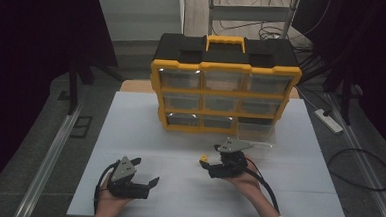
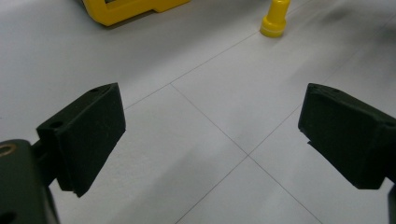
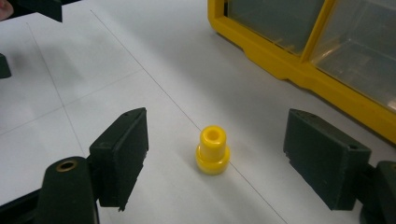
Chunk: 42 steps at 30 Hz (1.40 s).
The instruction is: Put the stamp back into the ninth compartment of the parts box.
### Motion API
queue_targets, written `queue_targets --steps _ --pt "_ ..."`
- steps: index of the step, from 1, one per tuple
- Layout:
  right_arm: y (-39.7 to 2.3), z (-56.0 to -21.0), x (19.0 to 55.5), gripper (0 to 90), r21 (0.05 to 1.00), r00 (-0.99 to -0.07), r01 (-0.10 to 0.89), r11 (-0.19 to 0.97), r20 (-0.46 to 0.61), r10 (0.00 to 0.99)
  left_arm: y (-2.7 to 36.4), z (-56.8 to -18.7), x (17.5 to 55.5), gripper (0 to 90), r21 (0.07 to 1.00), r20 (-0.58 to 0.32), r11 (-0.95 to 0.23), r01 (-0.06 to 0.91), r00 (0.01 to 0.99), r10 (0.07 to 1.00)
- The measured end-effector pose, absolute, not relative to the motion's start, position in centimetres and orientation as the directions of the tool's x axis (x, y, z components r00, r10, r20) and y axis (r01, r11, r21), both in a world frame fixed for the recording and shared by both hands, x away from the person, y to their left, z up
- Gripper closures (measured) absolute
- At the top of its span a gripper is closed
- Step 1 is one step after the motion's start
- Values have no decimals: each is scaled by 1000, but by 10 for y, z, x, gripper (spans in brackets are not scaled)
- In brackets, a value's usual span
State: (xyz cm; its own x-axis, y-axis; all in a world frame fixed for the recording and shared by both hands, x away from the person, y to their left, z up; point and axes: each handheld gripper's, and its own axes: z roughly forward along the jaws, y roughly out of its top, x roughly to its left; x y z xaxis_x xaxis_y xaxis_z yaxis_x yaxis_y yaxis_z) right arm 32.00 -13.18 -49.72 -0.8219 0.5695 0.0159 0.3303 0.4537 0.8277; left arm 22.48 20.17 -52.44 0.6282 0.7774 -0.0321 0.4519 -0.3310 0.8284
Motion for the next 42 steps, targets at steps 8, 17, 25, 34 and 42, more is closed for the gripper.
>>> queue_targets --steps 8,17,25,34,42 --pt "-126 -506 326 235 808 -816 350 474 14 578 201 -525 225 76 827 -31 -334 452 631 776" --pt "-117 -513 329 302 797 -822 341 499 -5 569 201 -525 225 76 826 -31 -336 453 632 775" --pt "-115 -517 329 424 787 -824 335 519 -23 566 201 -525 225 76 825 -28 -340 452 634 773" --pt "-115 -521 332 540 774 -813 353 525 -23 581 201 -525 225 76 822 -28 -345 453 637 770" --pt "-111 -525 332 659 771 -822 337 540 -39 568 201 -525 225 76 822 -26 -347 452 638 769"
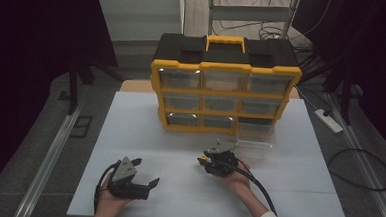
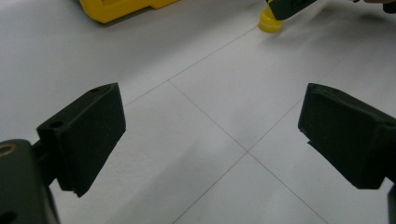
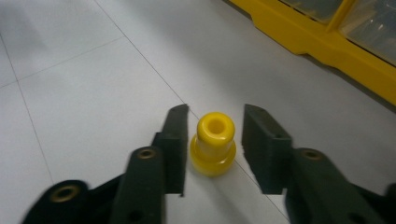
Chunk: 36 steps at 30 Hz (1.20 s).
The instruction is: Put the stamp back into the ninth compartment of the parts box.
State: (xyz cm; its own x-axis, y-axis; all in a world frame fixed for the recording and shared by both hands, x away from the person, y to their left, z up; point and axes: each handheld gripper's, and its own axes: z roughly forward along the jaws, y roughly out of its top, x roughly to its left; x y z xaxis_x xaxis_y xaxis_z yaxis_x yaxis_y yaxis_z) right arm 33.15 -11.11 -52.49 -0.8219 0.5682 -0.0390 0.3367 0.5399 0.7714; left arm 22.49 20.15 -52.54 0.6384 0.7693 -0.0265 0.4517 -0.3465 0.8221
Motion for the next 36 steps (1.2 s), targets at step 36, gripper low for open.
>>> queue_targets --steps 36 --pt "-140 -458 320 725 883 -815 218 415 -69 575 203 -525 224 80 821 -18 -356 447 642 766"
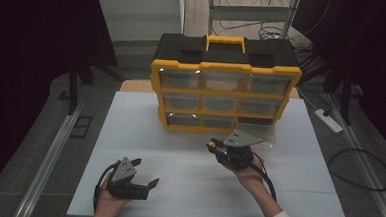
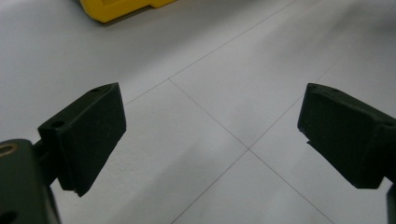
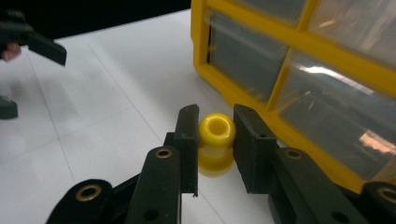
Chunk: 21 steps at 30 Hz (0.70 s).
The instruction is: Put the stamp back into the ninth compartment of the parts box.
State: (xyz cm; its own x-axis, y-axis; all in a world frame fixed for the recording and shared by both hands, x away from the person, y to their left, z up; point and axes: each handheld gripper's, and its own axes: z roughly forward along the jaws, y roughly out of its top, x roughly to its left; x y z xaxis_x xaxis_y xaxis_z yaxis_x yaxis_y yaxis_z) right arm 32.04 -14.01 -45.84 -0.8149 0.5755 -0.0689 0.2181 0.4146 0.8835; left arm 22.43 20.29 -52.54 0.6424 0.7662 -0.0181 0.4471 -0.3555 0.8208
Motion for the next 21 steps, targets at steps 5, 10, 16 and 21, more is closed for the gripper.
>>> queue_targets --steps 5,10,16,21 --pt "-147 -447 319 725 899 -808 207 386 -65 585 203 -525 224 79 822 -19 -354 447 641 767" --pt "-155 -438 319 725 910 -798 198 365 -66 599 203 -525 224 80 822 -20 -353 448 641 767" --pt "-167 -431 322 725 919 -782 192 345 -69 620 203 -525 224 80 823 -22 -350 448 641 767" --pt "-173 -429 323 725 922 -770 195 335 -68 635 203 -525 224 80 823 -21 -351 447 641 768"
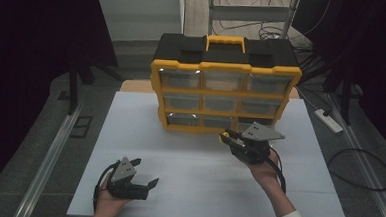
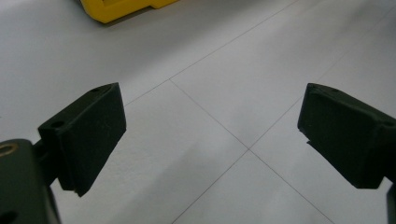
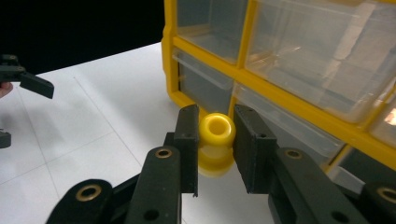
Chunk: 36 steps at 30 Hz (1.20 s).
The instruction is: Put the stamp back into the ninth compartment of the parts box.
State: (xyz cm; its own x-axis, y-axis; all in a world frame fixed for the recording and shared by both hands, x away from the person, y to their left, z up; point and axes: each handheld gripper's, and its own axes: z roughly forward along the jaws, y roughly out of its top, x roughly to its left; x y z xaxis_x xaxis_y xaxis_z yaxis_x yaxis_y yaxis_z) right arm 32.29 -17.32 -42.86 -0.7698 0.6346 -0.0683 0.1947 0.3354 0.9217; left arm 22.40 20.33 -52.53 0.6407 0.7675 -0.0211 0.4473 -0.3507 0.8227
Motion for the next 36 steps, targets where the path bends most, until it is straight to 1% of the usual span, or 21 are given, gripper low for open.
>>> queue_targets --steps 5,15,26,36 --pt "-180 -426 324 725 922 -754 184 342 -91 651 203 -525 224 80 821 -20 -353 448 641 767" --pt "-195 -422 329 725 925 -725 190 328 -93 683 203 -525 224 80 820 -19 -355 448 642 766" --pt "-216 -421 336 725 929 -678 212 305 -85 730 203 -525 224 80 819 -16 -359 447 644 765" --pt "-231 -424 343 725 922 -634 234 308 -96 767 203 -525 224 81 817 -16 -362 448 647 763"
